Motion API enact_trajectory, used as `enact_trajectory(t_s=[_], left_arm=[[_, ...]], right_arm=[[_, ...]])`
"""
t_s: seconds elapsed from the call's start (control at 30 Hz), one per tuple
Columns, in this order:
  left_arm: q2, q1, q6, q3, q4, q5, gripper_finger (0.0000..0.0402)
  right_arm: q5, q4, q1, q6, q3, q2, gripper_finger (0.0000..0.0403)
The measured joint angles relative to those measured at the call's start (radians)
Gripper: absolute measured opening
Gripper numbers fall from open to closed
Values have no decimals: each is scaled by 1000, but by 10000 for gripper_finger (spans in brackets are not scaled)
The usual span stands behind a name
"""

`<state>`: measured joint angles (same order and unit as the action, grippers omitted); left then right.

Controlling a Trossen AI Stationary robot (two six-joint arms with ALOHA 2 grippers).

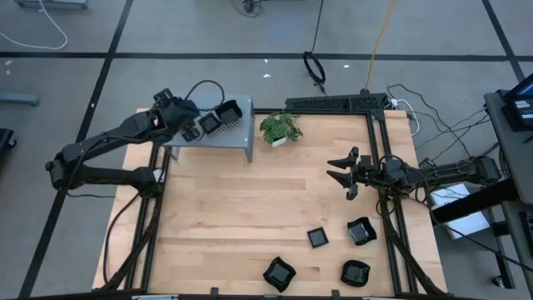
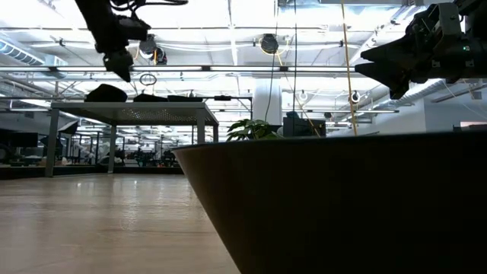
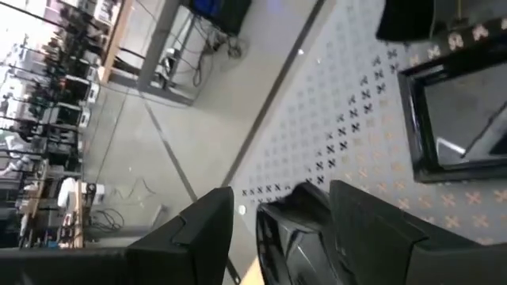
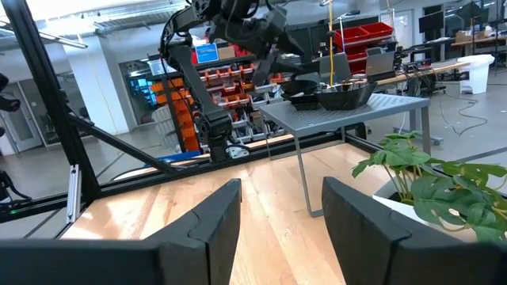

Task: Pick & Place Mini shaped plates
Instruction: Stack the black leaf shaped plate on top of the other black leaf shaped plates on the shelf

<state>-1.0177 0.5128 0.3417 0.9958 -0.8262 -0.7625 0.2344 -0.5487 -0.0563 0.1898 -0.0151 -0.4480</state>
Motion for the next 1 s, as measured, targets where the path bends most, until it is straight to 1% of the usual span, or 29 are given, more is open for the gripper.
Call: enact_trajectory(t_s=[0.17, 0.3, 0.5, 0.73, 1.0], left_arm=[[-43, 7, -18, -35, -43, 26, 214], [-88, 7, -31, -56, -42, 14, 214], [-101, 2, -23, -56, -36, -46, 214], [-94, -46, -23, -37, -40, -64, 214], [-132, -23, -63, -37, -89, -155, 214]], right_arm=[[0, 0, 0, 0, 0, 0, 164], [0, 0, 0, 0, 0, 0, 165], [0, 0, 0, 0, 0, 0, 164], [0, 0, 0, 0, 0, 0, 164], [0, 0, 0, 0, 0, 0, 164]])
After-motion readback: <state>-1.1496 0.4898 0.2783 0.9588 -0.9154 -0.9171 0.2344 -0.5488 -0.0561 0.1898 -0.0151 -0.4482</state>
